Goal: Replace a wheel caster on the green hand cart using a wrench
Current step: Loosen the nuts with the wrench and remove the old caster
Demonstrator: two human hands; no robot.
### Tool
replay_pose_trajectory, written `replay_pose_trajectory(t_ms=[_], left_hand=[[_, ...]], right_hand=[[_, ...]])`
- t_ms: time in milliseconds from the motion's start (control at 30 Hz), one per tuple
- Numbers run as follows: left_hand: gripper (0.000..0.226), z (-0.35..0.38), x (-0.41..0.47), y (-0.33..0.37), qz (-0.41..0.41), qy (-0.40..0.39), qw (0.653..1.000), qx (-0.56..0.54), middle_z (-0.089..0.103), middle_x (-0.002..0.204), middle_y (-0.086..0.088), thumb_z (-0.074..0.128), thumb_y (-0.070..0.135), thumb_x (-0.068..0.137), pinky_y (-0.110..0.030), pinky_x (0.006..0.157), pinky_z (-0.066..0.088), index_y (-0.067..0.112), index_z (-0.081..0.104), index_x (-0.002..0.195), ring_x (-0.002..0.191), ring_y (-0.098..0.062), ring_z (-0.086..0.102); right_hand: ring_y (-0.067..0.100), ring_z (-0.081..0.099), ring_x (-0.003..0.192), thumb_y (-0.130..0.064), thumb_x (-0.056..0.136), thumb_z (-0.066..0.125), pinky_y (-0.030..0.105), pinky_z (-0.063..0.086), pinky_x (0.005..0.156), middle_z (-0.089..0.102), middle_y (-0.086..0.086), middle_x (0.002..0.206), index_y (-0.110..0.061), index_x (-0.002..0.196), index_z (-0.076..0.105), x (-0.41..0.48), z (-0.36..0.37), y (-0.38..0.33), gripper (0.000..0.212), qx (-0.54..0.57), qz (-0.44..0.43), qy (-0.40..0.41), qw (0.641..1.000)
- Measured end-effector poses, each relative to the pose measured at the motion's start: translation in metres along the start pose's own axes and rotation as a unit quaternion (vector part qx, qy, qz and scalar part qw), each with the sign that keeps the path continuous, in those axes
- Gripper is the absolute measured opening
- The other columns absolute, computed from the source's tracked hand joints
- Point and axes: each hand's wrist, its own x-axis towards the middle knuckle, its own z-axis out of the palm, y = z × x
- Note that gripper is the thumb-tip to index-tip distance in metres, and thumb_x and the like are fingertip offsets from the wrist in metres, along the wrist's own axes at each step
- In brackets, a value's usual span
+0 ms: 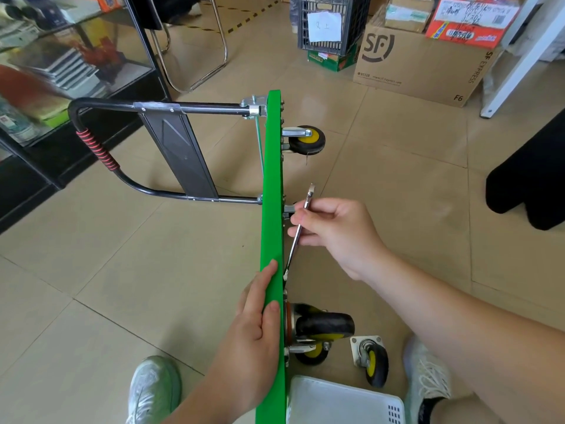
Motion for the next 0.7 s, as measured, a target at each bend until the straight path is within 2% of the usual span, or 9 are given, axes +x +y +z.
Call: replay_pose_trajectory(t_ms=[267,533,700], left_hand=[[0.052,0.0,0.0,0.001,-0.007,-0.004,1.0,0.0,0.031,0.145,0.04,0.035,0.02,0.11,0.011,0.094,0.018,0.063,0.029,0.139,0.123,0.035,0.029],[0.051,0.001,0.0,0.002,-0.009,-0.003,1.0,-0.003,0.031,0.147,0.037,0.035,0.021,0.11,0.011,0.096,0.016,0.06,0.028,0.142,0.125,0.036,0.026],[0.051,0.001,0.0,0.002,-0.005,0.002,1.0,-0.003,0.031,0.146,0.038,0.036,0.019,0.11,0.011,0.095,0.017,0.059,0.03,0.141,0.124,0.036,0.027]], right_hand=[[0.025,0.076,0.077,-0.003,0.092,0.068,0.043,0.062,0.082,0.075,0.005,0.08,-0.01,0.094,0.072,0.017,-0.005,0.004,0.008,-0.018,0.059,-0.045,0.997],[0.022,0.075,0.077,-0.01,0.092,0.07,0.038,0.062,0.077,0.074,0.007,0.084,-0.006,0.099,0.072,0.024,-0.006,0.022,0.008,0.01,0.085,-0.015,0.996],[0.024,0.075,0.078,-0.009,0.091,0.071,0.038,0.062,0.077,0.074,0.008,0.085,-0.005,0.096,0.071,0.029,-0.007,0.024,0.007,0.025,0.115,-0.027,0.993]])
